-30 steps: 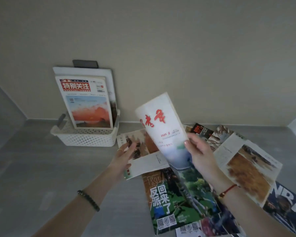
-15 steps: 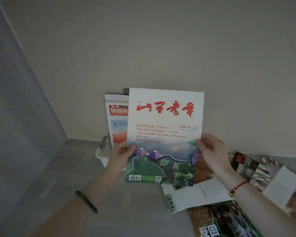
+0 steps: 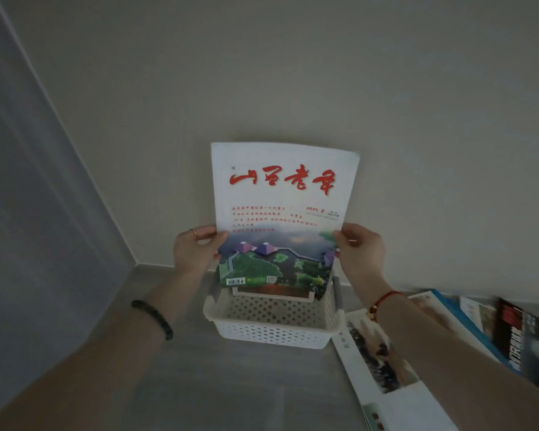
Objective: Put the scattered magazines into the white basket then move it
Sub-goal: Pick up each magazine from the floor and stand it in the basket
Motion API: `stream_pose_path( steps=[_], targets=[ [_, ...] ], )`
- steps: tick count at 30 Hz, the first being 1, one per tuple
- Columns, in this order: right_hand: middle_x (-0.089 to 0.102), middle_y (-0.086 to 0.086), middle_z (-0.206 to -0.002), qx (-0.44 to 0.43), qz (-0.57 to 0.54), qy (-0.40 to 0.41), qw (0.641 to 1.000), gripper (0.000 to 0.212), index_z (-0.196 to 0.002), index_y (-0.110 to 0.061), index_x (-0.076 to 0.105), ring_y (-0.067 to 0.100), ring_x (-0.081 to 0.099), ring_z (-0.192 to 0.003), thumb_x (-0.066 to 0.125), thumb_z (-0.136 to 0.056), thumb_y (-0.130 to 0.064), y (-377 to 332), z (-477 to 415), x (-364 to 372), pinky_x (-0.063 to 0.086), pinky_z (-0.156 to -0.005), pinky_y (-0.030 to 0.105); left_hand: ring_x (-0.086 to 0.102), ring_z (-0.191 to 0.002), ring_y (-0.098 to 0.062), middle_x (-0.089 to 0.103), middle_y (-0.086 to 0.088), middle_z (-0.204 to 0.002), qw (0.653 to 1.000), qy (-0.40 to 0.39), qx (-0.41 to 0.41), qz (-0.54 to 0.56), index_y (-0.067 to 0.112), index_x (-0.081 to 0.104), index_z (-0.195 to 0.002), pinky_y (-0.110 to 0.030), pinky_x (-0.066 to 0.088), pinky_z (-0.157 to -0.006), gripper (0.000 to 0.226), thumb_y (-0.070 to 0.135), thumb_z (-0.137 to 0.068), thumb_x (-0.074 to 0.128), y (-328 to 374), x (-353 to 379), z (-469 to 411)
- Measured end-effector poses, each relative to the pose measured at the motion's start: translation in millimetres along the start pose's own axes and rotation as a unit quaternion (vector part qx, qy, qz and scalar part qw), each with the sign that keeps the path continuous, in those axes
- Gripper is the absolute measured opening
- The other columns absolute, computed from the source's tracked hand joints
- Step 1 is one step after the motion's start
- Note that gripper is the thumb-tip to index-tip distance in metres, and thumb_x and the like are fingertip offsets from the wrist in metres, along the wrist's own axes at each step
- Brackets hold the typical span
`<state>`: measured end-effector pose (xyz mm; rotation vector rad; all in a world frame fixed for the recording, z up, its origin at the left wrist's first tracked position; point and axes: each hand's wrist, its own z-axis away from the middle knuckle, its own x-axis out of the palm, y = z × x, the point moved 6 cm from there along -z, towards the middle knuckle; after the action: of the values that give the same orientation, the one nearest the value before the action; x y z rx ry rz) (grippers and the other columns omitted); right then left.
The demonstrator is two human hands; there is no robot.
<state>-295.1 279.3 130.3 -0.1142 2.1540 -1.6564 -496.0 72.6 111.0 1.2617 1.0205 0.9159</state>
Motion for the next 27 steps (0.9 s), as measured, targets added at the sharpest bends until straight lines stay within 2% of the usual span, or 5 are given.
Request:
stream_pose_path(
  steps=[4, 8, 16, 20, 27],
  targets=[
    [0.064, 0.003, -0.079, 0.038, 0.014, 0.012, 0.999, 0.015, -0.092, -0.007, 0.07, 0.001, 0.052, -0.057, 0.057, -0.084, -0.004, 37, 1, 10, 0.034, -0.043, -0.003, 0.063, -0.085, -0.032, 0.067, -0.012, -0.1, 0.999, -0.018, -0.047, -0.012, 0.002, 0.067, -0.095, -0.039, 0.055, -0.074, 0.022, 0.005, -0.073, 0.07, -42, 13, -7],
    [0.065, 0.001, -0.076, 0.051, 0.041, -0.007, 0.998, 0.01, -0.088, -0.009, 0.068, -0.003, 0.055, -0.057, 0.061, -0.082, -0.008, 62, 3, 16, 0.035, -0.048, -0.001, 0.058, -0.075, -0.013, 0.068, -0.009, -0.099, 0.997, -0.003, -0.015, -0.08, 0.017, 0.064, -0.081, -0.02, 0.047, -0.06, 0.013, 0.009, -0.072, 0.071, -59, 16, -13],
    [0.061, -0.003, -0.097, 0.058, 0.029, -0.043, 0.997, 0.035, -0.115, -0.013, 0.055, 0.015, 0.06, -0.08, 0.064, -0.081, -0.015, 63, -11, 33, 0.045, -0.065, 0.017, 0.053, -0.088, -0.012, 0.065, -0.013, -0.117, 0.985, -0.032, 0.047, -0.164, 0.008, 0.06, -0.114, -0.013, 0.038, -0.068, 0.035, 0.012, -0.08, 0.064, -54, 28, -24],
    [0.061, -0.003, -0.076, 0.067, 0.018, -0.013, 0.998, 0.015, -0.089, -0.015, 0.062, -0.001, 0.056, -0.039, 0.068, -0.077, -0.009, 63, -20, 29, 0.035, -0.036, 0.003, 0.054, -0.086, -0.012, 0.066, -0.014, -0.114, 0.986, -0.021, 0.042, -0.16, 0.006, 0.061, -0.114, -0.017, 0.04, -0.074, 0.036, 0.009, -0.078, 0.065, -53, 27, -27],
    [0.064, 0.0, -0.084, 0.064, 0.019, -0.071, 0.995, 0.024, -0.1, -0.012, 0.065, -0.004, 0.058, -0.055, 0.069, -0.076, -0.012, 62, -19, 20, 0.037, -0.041, -0.001, 0.06, -0.097, -0.023, 0.064, -0.014, -0.116, 0.98, 0.009, 0.037, -0.196, 0.007, 0.058, -0.111, -0.016, 0.039, -0.069, 0.037, 0.02, -0.078, 0.067, -51, 24, -17]
  ],
)
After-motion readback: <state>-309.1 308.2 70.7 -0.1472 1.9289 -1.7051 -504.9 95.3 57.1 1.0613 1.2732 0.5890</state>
